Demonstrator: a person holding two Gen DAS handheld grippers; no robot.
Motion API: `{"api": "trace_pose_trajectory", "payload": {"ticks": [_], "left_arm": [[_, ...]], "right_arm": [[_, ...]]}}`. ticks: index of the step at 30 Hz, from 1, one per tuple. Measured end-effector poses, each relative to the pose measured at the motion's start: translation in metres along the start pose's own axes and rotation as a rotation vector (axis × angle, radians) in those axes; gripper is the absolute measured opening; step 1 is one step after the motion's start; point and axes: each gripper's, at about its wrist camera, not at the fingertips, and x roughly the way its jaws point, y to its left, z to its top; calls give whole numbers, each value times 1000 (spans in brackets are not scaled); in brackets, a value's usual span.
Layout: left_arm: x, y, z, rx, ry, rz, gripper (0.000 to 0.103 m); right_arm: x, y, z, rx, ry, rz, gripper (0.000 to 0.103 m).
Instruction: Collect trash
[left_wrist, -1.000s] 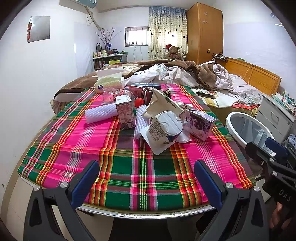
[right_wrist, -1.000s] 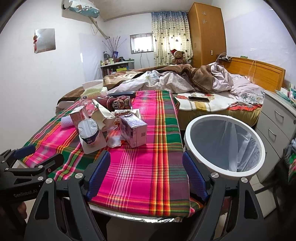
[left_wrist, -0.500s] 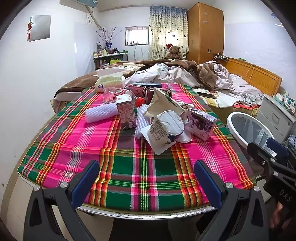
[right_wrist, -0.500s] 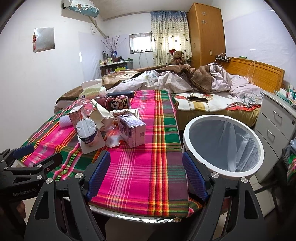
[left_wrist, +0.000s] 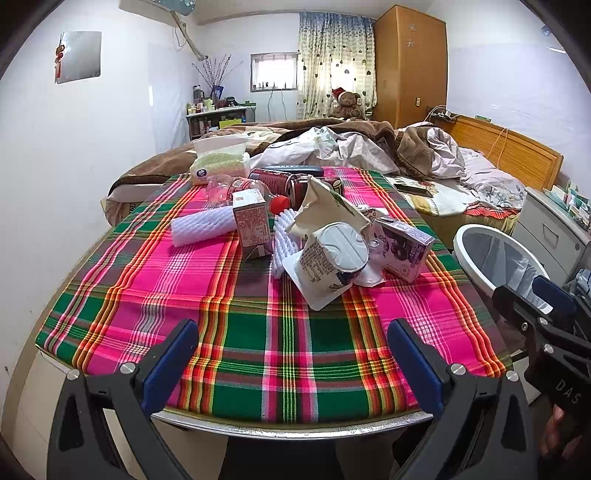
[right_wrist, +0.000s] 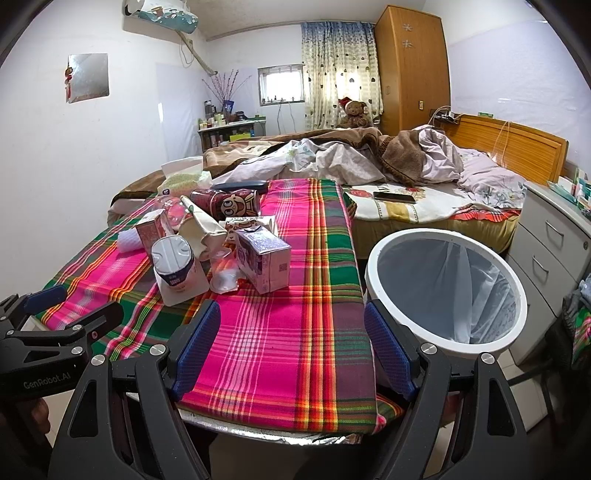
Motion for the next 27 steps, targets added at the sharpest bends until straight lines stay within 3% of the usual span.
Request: {"api": "trace_pose_trajectory", "payload": {"ticks": [27], "left_arm": [[2, 4, 0, -3, 3, 3, 103]], "right_arm": [[2, -3, 4, -5, -2, -14, 82]]}}
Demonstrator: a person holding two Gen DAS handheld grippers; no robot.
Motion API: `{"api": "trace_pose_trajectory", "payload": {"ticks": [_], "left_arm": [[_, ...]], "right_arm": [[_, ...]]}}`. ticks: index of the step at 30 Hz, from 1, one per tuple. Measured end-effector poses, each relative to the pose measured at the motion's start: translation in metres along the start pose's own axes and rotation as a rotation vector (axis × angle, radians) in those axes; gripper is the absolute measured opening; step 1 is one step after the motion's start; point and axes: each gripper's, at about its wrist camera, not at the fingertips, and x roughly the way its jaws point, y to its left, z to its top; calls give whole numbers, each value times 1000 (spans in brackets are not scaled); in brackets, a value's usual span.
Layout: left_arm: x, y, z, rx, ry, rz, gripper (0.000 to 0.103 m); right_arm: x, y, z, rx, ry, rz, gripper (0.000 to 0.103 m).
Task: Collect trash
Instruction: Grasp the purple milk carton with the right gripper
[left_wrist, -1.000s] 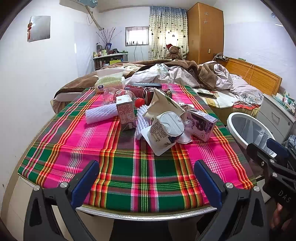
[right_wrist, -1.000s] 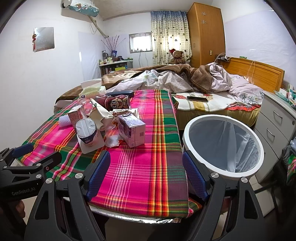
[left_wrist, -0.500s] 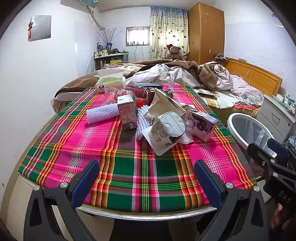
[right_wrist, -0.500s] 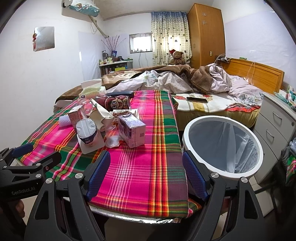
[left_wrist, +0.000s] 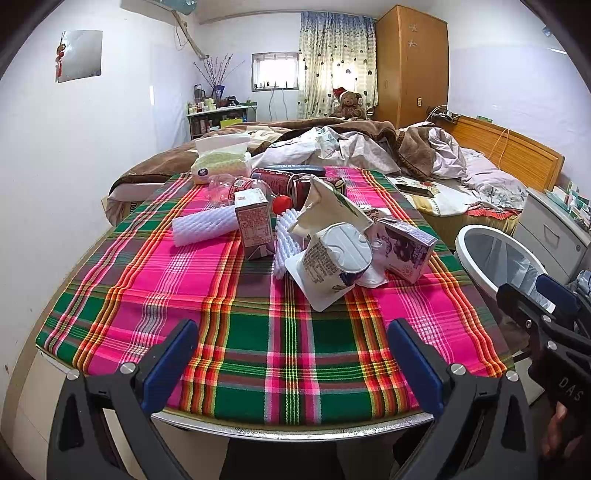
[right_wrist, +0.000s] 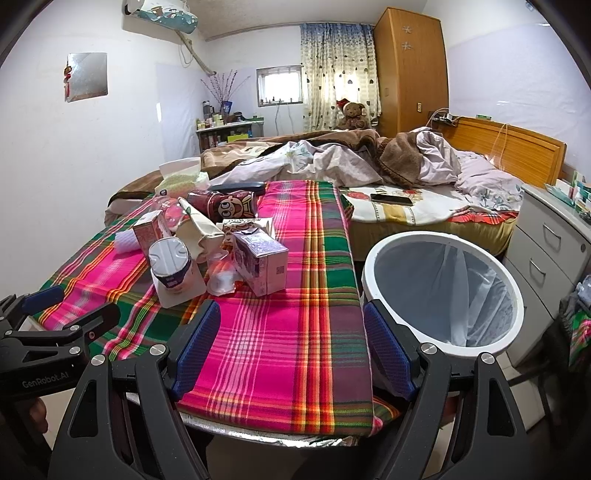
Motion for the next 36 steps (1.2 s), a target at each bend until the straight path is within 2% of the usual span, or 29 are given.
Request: {"api": "trace_pose_trajectory", "payload": {"ticks": [6, 11, 17, 21, 23, 28, 32, 33, 36], "left_arm": [[6, 0, 5, -8, 6, -14, 103], [25, -5, 13, 8, 28, -39, 103], [43, -10, 21, 8, 17, -52, 103], [63, -17, 26, 41, 48, -26, 103], [70, -19, 29, 42, 60, -40, 102], [87, -15, 33, 23, 95, -48, 92], [92, -13, 34, 5, 112, -98, 87], [92, -13, 34, 5, 109, -103, 85], [94, -12, 36, 0, 114, -119, 83]], "right_arm": [[2, 1, 1, 2, 2, 1, 82], [16, -2, 9, 7, -5, 31, 82], [46, 1, 22, -20, 21, 52, 82], [67, 1, 24, -20, 53, 78, 82], [78, 1, 26, -13, 66, 86, 82], [95, 4, 30, -39, 90, 120, 81], [105, 6, 31, -48, 128, 152, 80], [107, 8, 31, -52, 136, 159, 78], [113, 8, 32, -39, 164, 184, 64]]}}
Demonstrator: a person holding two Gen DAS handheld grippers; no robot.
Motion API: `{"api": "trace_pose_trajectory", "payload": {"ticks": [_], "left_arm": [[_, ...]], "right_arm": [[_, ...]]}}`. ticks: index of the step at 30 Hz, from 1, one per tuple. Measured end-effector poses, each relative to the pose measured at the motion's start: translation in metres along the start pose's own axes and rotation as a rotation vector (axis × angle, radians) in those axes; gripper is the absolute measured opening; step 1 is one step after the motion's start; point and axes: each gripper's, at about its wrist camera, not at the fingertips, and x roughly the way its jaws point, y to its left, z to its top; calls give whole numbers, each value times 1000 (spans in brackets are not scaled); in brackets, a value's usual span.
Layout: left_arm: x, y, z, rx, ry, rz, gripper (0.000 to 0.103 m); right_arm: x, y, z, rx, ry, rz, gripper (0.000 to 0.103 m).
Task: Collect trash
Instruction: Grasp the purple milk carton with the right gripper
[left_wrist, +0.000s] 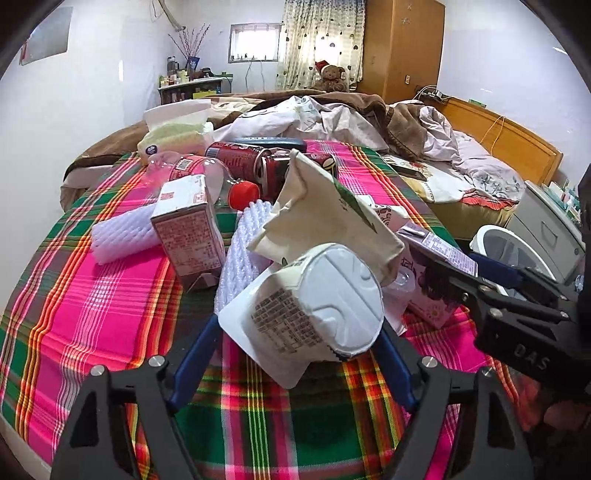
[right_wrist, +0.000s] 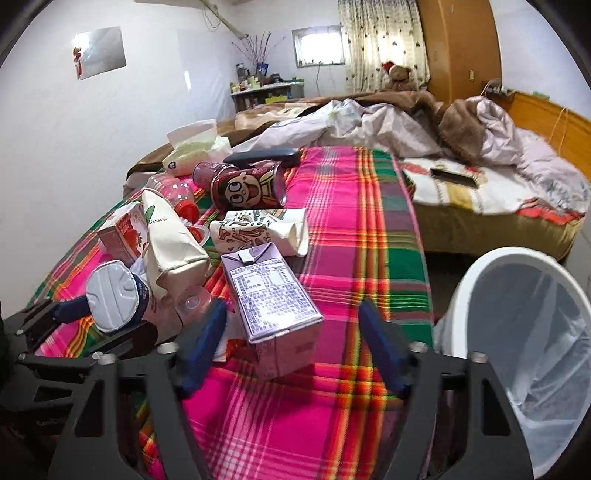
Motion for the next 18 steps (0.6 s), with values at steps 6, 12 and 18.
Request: {"api": "trace_pose_trajectory", "payload": {"ticks": [6, 12, 18], "left_arm": [[0, 4, 2, -36, 5, -62, 82], [-7, 1, 6, -20, -16, -69, 81], [-20, 2, 5, -28, -43, -75, 80]], "right_arm": [[1, 6, 2, -26, 8, -1, 48], [-3, 9, 1, -35, 0, 1, 43], [-14, 6, 0, -21, -33, 9, 42]]}}
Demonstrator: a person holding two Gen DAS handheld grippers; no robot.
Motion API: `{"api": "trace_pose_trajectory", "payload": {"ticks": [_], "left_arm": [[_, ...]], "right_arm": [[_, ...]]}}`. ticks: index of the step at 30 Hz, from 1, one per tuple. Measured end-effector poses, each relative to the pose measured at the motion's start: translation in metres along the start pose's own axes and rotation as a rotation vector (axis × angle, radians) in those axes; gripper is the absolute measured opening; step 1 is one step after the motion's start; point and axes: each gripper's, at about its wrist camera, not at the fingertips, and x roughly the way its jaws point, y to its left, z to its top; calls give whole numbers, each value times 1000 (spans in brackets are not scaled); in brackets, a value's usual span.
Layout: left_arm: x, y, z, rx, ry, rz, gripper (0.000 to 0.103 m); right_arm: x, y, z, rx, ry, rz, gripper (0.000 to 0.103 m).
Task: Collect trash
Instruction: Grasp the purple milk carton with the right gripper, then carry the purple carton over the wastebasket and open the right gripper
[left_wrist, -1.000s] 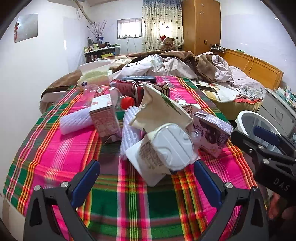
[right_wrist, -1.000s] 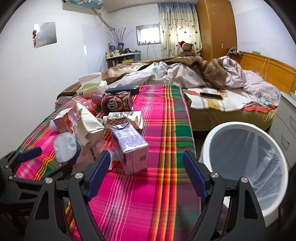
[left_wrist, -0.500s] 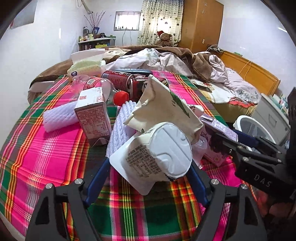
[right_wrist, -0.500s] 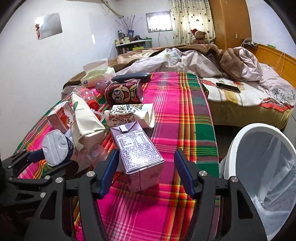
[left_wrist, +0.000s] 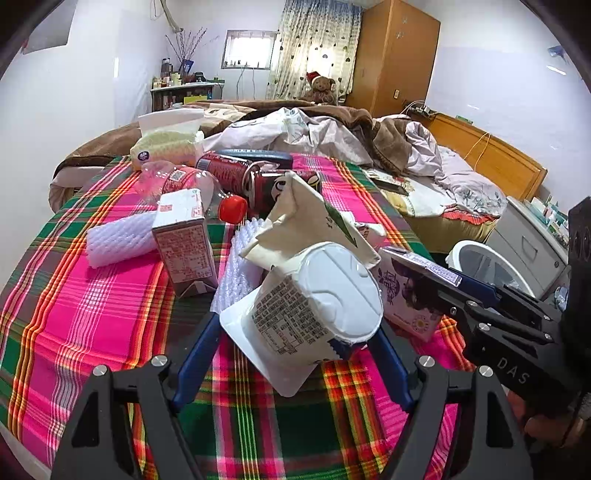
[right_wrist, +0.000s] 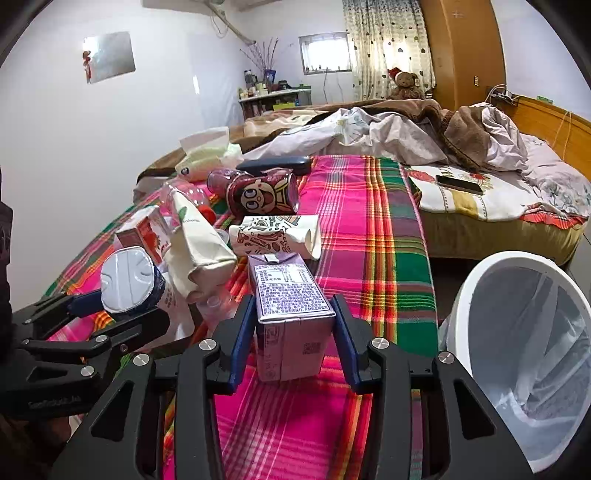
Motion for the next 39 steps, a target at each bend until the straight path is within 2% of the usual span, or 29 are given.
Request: {"api": "trace_pose_trajectory", "payload": {"ticks": [13, 18, 28, 39], "left_arm": [[-28, -7, 3, 19, -54, 2, 80], [-36, -20, 9, 47, -68, -22, 81], [-36, -69, 28, 120, -83, -117, 81], [-14, -157, 44, 244, -61, -242, 81]], "right_arm": [[-26, -7, 1, 37, -83, 12, 41], [-42, -14, 3, 56, -128, 1, 41], [-78, -51, 8, 111, -211, -108, 41], [-86, -106, -1, 199, -195, -284, 41]]}}
